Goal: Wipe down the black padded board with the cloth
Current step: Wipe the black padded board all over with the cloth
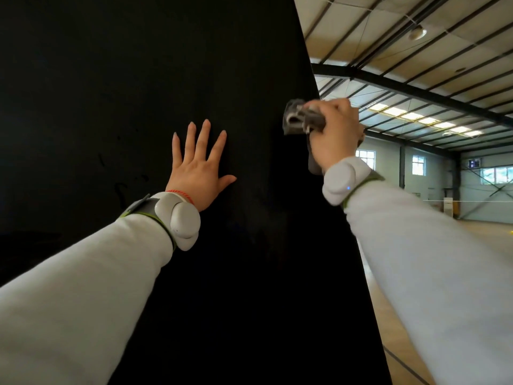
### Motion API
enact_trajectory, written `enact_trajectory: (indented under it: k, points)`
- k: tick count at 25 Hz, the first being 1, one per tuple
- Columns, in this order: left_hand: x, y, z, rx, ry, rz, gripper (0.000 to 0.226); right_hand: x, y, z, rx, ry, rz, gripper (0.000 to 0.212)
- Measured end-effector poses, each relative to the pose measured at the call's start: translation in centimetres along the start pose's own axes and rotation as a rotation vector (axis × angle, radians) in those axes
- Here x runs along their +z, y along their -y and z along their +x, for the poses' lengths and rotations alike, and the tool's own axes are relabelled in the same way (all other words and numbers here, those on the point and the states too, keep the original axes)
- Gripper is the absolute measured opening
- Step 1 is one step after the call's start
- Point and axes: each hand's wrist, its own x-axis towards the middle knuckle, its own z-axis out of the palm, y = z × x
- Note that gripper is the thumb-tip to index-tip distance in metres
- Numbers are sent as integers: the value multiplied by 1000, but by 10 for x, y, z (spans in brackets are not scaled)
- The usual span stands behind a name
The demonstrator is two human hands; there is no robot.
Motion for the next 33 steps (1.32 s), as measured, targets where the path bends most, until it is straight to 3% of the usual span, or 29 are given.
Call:
enact_trajectory:
  k: [5, 8, 13, 18, 19, 22, 23, 30, 33]
  points:
    - [4, 0, -1, 5, -11, 22, 82, 12, 16, 32, 59, 179, -63, 51]
    - [8, -1, -3, 11, -39, 15, 81, 21, 11, 11, -102, 222, -60, 48]
    - [7, -4, -8, 19, -119, -65, 79, 21, -9, -54, -383, 454, -73, 33]
    - [10, -4, -21, 13, -41, -41, 81, 8, -25, -82, -459, 758, -107, 27]
    - [10, -4, -21, 19, -14, -27, 83, 7, -24, -71, -431, 708, -103, 31]
    - [12, -2, -19, 14, 6, -8, 84, 10, -8, -34, -186, 256, 42, 40]
    - [13, -2, -20, 14, 8, -6, 84, 15, -3, -30, -135, 214, 44, 40]
    - [11, -7, -28, 38, -50, -39, 82, 27, -23, -98, -303, 432, 30, 34]
    - [15, -9, -39, 17, -38, -37, 85, 20, -30, -131, -365, 599, -11, 26]
